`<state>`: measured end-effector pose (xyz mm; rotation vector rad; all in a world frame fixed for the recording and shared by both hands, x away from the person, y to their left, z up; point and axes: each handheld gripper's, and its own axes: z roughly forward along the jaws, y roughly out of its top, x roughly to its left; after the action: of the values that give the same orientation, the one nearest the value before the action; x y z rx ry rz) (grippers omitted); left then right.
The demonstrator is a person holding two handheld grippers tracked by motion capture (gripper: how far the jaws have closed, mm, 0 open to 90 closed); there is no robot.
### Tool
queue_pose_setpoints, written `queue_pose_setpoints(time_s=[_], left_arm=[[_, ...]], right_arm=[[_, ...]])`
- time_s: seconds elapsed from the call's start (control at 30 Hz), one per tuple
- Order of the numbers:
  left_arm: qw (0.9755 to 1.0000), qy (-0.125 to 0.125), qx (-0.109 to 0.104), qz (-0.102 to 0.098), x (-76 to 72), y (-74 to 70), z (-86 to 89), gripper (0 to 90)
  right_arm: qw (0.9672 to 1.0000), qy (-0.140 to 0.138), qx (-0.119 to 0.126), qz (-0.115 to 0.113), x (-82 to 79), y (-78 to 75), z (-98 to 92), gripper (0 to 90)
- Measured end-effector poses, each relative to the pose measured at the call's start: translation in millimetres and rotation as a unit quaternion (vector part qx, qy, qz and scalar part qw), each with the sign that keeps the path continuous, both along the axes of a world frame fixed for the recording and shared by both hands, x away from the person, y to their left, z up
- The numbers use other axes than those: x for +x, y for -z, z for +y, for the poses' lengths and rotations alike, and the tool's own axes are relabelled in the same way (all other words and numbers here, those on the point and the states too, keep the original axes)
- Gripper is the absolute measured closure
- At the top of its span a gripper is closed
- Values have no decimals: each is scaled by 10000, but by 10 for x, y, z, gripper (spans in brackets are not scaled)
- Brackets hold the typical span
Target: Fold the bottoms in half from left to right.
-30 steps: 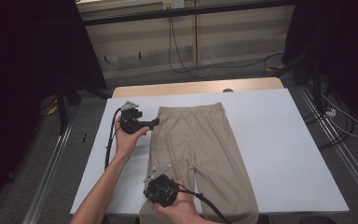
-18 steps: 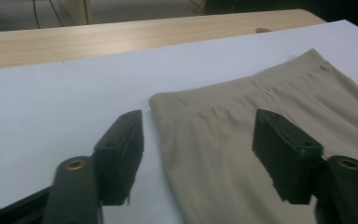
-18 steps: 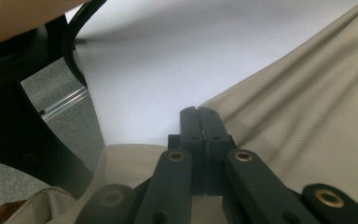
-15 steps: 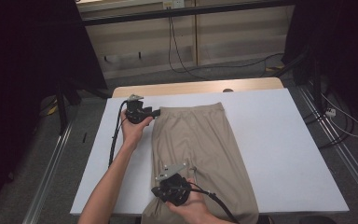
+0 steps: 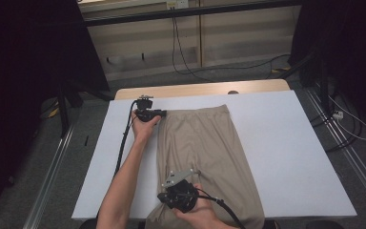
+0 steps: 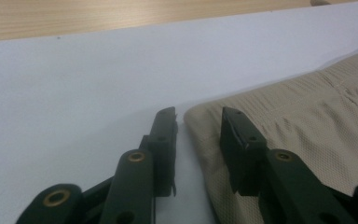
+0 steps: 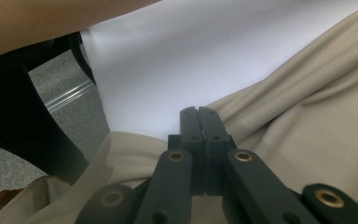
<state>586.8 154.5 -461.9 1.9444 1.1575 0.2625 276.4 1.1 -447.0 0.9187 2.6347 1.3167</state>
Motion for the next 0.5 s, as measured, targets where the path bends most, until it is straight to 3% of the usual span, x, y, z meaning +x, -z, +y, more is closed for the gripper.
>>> queue_pose_setpoints(time_s=[0.17, 0.27, 0.4, 0.5], left_arm=[[10000, -3, -45, 86, -21, -13, -45, 842], [10000, -25, -84, 46, -29, -32, -32, 854], [9991, -99, -418, -51, -35, -123, 9, 855], [9987, -131, -482, -105, -34, -227, 57, 855]], right_arm=[[10000, 4, 44, -14, -7, -25, -3, 900], [9999, 12, 98, -51, -14, -47, -1, 900], [9998, -23, 171, -119, -14, -91, -17, 900], [9995, 4, 264, -184, 3, -121, -19, 900]])
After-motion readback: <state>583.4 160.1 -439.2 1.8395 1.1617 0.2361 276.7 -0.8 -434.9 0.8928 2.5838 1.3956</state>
